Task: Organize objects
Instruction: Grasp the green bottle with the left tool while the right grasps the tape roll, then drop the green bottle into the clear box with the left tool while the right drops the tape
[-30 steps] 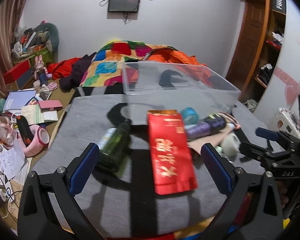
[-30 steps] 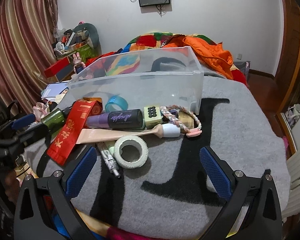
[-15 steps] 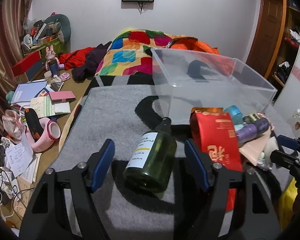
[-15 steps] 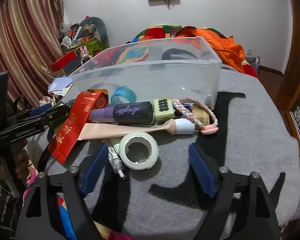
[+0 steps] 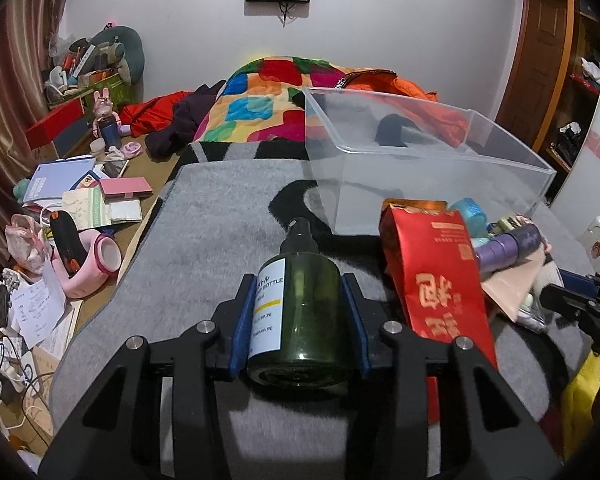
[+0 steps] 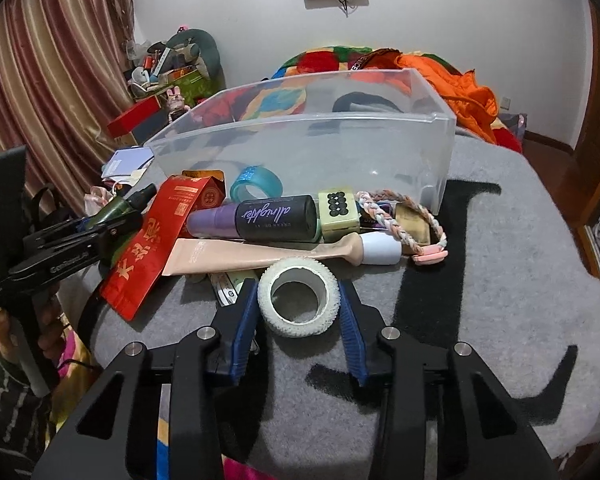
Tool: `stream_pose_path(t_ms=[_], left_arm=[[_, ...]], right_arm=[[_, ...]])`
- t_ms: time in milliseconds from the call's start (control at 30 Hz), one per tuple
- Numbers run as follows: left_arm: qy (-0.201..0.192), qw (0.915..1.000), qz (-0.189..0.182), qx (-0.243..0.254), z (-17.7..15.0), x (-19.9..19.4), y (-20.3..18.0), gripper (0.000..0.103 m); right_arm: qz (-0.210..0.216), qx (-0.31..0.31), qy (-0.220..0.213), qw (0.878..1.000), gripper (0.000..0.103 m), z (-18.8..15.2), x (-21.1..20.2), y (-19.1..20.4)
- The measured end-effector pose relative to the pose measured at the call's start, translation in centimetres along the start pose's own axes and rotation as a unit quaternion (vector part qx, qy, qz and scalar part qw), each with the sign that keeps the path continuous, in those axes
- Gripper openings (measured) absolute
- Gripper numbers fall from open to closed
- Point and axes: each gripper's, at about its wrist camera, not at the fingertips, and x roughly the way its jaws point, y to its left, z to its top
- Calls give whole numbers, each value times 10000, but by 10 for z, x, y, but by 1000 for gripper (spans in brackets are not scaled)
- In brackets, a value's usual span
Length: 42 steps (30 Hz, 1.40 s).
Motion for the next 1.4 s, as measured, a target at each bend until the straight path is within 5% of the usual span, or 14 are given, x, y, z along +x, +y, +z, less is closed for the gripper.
stream_pose_path(t_ms=[300, 800, 1400], left_arm=[[-159, 9998, -110, -90, -2, -32, -4, 41], [-845, 9963, -106, 142, 44, -60, -27, 41], [-827, 9962, -128, 228, 93, -22, -53, 41]], right_arm=[[-59, 164, -297, 9994, 36, 5, -21, -8], [-255, 197, -1076, 9937, 36, 50, -47, -16], [-342, 51, -1076, 9936, 36, 101, -11, -18]])
